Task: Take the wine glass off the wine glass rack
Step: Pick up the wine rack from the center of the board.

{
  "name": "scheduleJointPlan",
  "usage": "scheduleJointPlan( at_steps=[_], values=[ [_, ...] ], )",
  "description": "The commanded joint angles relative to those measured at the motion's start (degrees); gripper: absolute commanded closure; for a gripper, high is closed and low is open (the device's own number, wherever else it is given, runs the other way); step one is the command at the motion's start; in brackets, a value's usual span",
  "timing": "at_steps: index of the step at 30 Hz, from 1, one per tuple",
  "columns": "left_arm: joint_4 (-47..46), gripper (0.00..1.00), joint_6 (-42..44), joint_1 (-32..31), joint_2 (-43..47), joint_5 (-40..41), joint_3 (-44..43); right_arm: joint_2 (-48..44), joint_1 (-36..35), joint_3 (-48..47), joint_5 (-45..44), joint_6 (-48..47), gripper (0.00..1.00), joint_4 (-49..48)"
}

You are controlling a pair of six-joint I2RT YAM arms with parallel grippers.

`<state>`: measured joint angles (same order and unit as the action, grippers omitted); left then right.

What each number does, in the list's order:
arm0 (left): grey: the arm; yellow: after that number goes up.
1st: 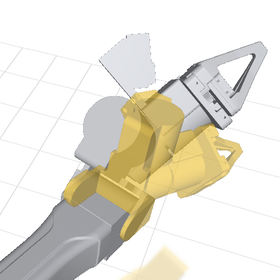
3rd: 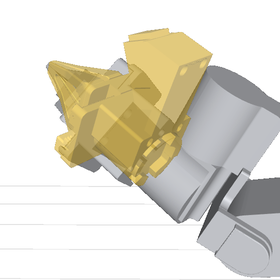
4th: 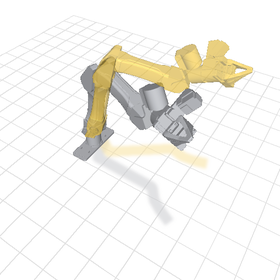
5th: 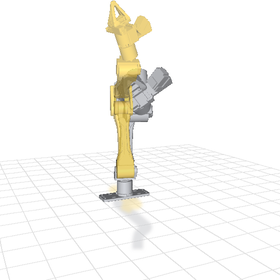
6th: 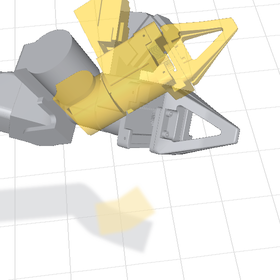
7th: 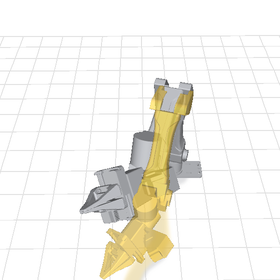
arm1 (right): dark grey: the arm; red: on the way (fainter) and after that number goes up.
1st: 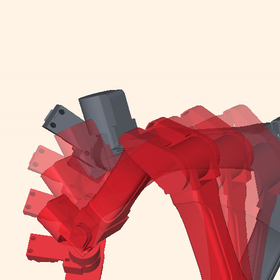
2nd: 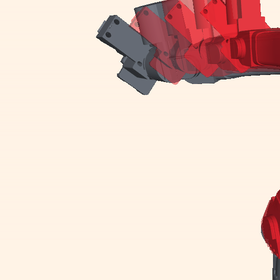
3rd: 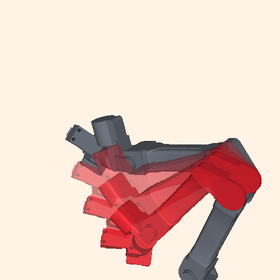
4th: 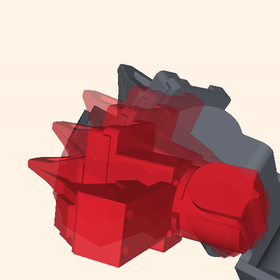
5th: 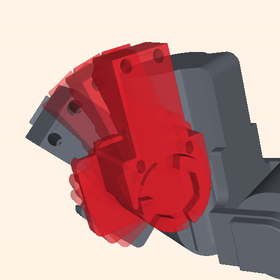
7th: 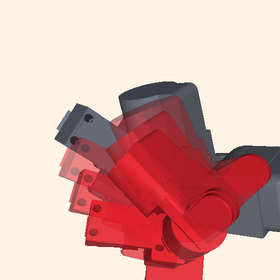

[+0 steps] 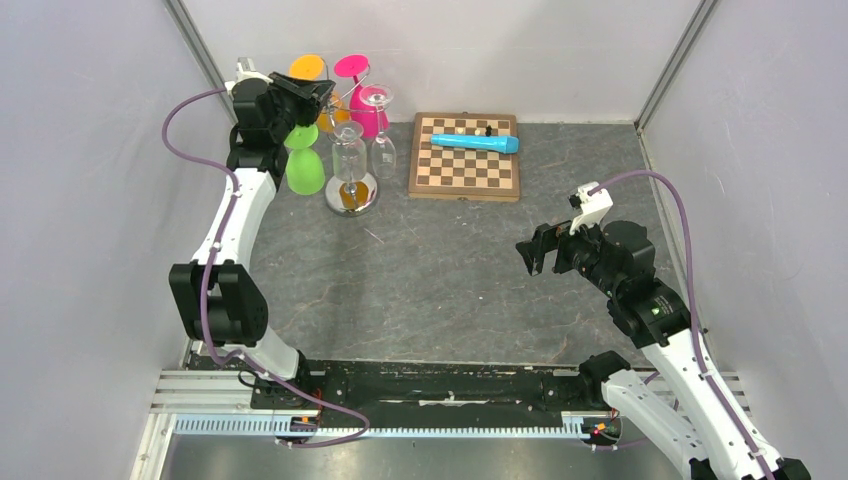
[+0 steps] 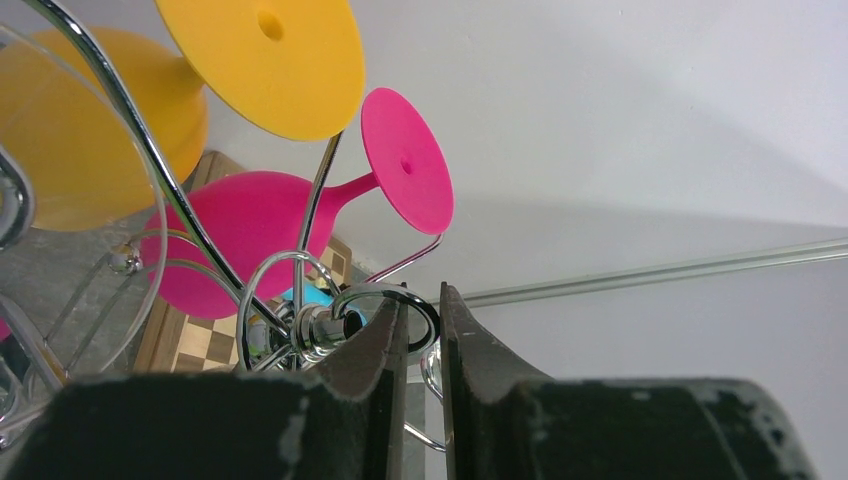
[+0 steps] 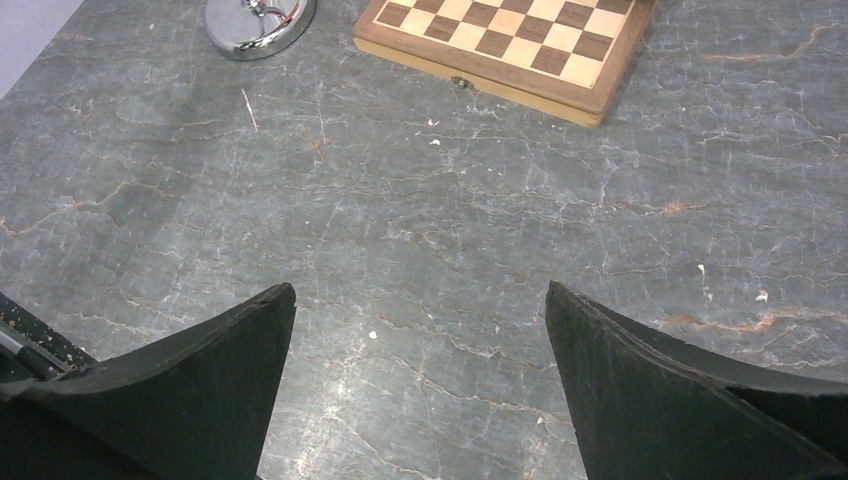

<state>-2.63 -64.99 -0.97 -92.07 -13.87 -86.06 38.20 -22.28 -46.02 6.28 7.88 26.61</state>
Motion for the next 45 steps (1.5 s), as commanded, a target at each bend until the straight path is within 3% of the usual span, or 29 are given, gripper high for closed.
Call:
scheduleJointPlan(
  at_steps=[1,45],
  values=[
    [-6.58,0.98,-2.04,-0.21,5.08,-2.04,-1.73,-0.64,-0.17,-0.36,0.72,-0.31,0.02,-1.59],
    [-10.37,0.98,-5.5,-0.17,7.79,-4.95,-7.45,0.94,-0.13,-2.67,1.63,0.38,0.02,-1.16]
  ],
)
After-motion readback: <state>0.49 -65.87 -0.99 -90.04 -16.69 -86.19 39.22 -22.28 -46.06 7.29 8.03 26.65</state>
